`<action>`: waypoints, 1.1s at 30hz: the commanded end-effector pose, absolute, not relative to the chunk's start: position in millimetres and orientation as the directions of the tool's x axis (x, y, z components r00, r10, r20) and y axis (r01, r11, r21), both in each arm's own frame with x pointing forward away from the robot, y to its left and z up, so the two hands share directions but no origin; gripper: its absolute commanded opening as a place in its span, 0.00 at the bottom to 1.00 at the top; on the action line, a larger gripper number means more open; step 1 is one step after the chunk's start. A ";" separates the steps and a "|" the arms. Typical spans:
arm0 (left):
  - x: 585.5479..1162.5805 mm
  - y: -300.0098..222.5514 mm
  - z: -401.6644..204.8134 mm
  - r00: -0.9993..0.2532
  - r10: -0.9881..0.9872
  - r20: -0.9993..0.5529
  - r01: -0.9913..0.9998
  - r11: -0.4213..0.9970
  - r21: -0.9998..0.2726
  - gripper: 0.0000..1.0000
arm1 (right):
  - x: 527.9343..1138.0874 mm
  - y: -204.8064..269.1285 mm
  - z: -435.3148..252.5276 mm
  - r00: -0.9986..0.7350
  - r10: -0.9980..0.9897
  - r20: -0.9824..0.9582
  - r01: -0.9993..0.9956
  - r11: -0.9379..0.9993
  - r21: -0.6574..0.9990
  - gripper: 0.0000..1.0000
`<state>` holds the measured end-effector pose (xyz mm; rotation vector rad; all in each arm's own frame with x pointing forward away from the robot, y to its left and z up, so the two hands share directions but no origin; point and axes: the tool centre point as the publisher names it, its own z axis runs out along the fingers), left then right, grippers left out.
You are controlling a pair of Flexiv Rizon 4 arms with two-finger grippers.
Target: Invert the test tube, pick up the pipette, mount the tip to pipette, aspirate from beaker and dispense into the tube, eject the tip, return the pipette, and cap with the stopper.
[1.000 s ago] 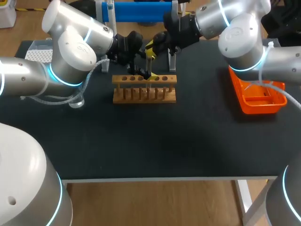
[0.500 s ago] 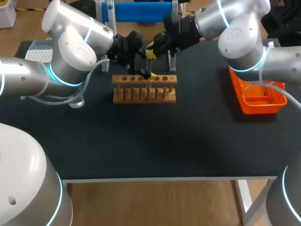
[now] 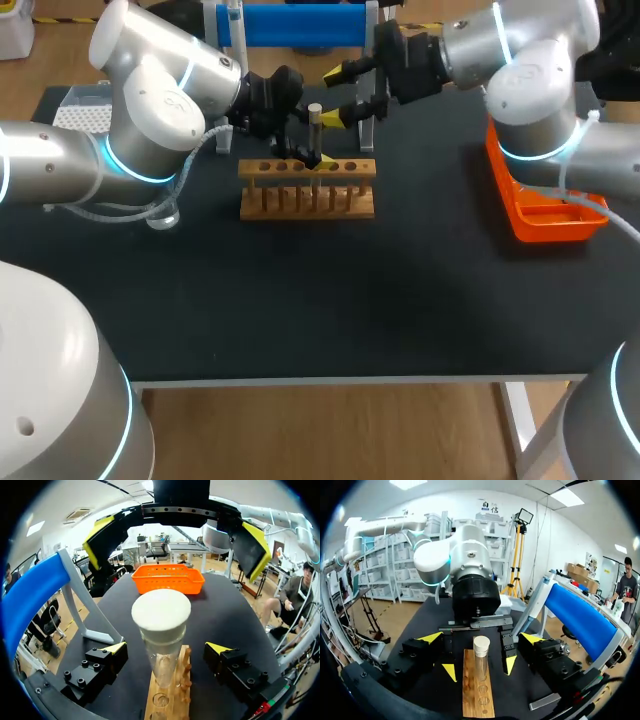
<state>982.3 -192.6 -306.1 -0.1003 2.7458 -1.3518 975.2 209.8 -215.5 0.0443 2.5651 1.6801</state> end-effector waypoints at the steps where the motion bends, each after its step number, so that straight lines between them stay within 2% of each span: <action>1: 983.2 -192.6 -305.6 -0.995 -0.091 -0.039 -0.024 0.610 -0.792 1.00 | 970.9 194.7 -212.8 -0.998 0.042 -0.048 -0.034 0.287 0.957 1.00; 5: 983.2 -192.6 -305.6 -0.995 -0.091 -0.039 -0.024 0.610 -0.792 1.00 | 971.6 189.6 -208.3 -0.999 0.038 -0.033 -0.024 0.218 0.976 1.00; 6: 983.2 -192.6 -305.6 -0.995 -0.091 -0.039 -0.024 0.610 -0.792 1.00 | 971.8 189.3 -207.6 -0.999 0.036 -0.029 -0.021 0.208 0.978 0.98; 7: 983.2 -192.6 -305.6 -0.995 -0.091 -0.039 -0.024 0.610 -0.792 1.00 | 972.2 188.8 -206.6 -0.999 0.034 -0.030 -0.023 0.194 0.981 0.90; 9: 983.2 -192.6 -305.6 -0.995 -0.091 -0.039 -0.024 0.610 -0.792 1.00 | 972.5 188.6 -204.7 -0.999 0.027 -0.032 -0.026 0.174 0.984 0.49; 11: 983.2 -192.6 -305.6 -0.995 -0.091 -0.039 -0.024 0.610 -0.792 1.00 | 972.5 189.1 -202.6 -0.999 0.022 -0.031 -0.028 0.158 0.987 0.33; 12: 983.2 -192.6 -305.6 -0.995 -0.091 -0.039 -0.024 0.610 -0.792 1.00 | 972.5 189.7 -201.5 -0.999 0.017 -0.034 -0.031 0.150 0.988 0.06; 13: 983.2 -192.6 -305.6 -0.995 -0.091 -0.039 -0.024 0.610 -0.792 1.00 | 972.3 190.5 -200.7 -0.999 0.012 -0.033 -0.031 0.144 0.989 0.00; 33: 983.2 -192.6 -305.6 -0.995 -0.091 -0.039 -0.024 0.610 -0.792 1.00 | 971.3 213.5 -201.2 -0.999 -0.046 0.020 0.017 0.072 0.997 0.00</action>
